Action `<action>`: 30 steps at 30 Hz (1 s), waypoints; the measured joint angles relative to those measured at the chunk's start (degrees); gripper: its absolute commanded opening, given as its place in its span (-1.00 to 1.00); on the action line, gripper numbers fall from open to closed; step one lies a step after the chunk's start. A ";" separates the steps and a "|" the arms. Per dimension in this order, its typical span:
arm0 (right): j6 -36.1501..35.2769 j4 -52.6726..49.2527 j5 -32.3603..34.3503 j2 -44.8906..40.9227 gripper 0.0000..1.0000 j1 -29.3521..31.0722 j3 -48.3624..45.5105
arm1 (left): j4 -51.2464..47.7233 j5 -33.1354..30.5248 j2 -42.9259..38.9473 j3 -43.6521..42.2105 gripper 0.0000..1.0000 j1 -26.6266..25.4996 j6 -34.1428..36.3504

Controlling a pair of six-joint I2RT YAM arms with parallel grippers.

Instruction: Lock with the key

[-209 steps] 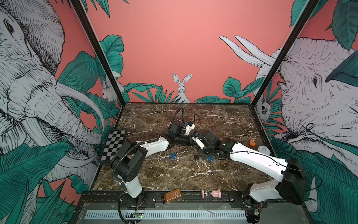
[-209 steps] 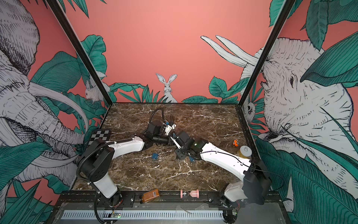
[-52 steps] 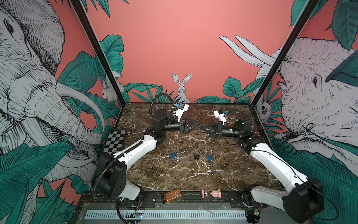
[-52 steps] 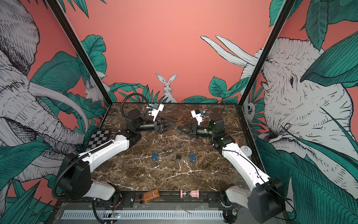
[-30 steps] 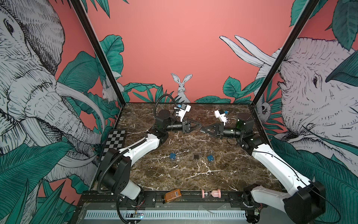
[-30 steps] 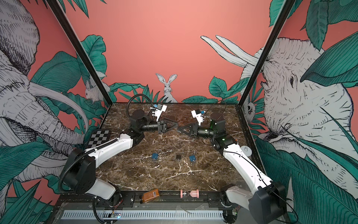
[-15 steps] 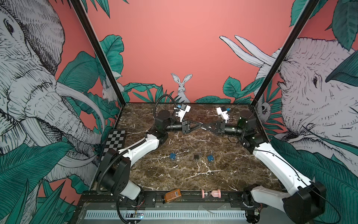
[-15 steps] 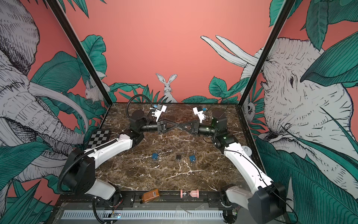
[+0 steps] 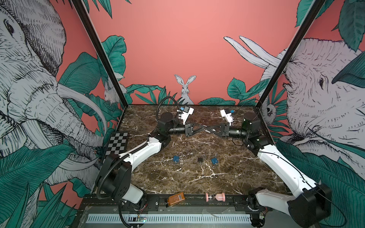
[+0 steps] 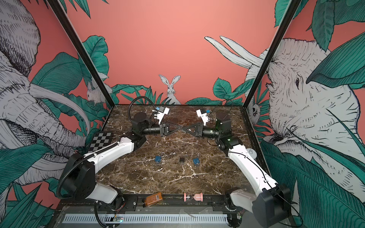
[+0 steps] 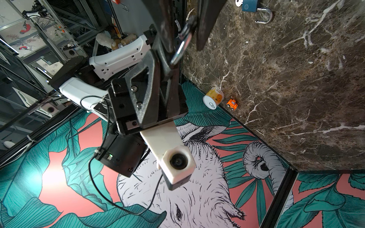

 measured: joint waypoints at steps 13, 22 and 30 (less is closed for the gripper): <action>-5.35 -3.19 0.11 0.02 -1.00 -0.17 0.00 | -1.14 -0.66 -0.37 -0.11 -0.67 0.02 -0.24; -5.86 -3.69 0.98 -0.44 -1.00 -0.79 0.00 | -1.03 -0.79 -1.11 -1.86 -0.64 0.00 -1.11; -5.99 -3.61 0.94 -0.44 -1.00 -1.05 -0.02 | -1.05 -0.92 -1.11 -2.16 -0.73 -0.02 -1.99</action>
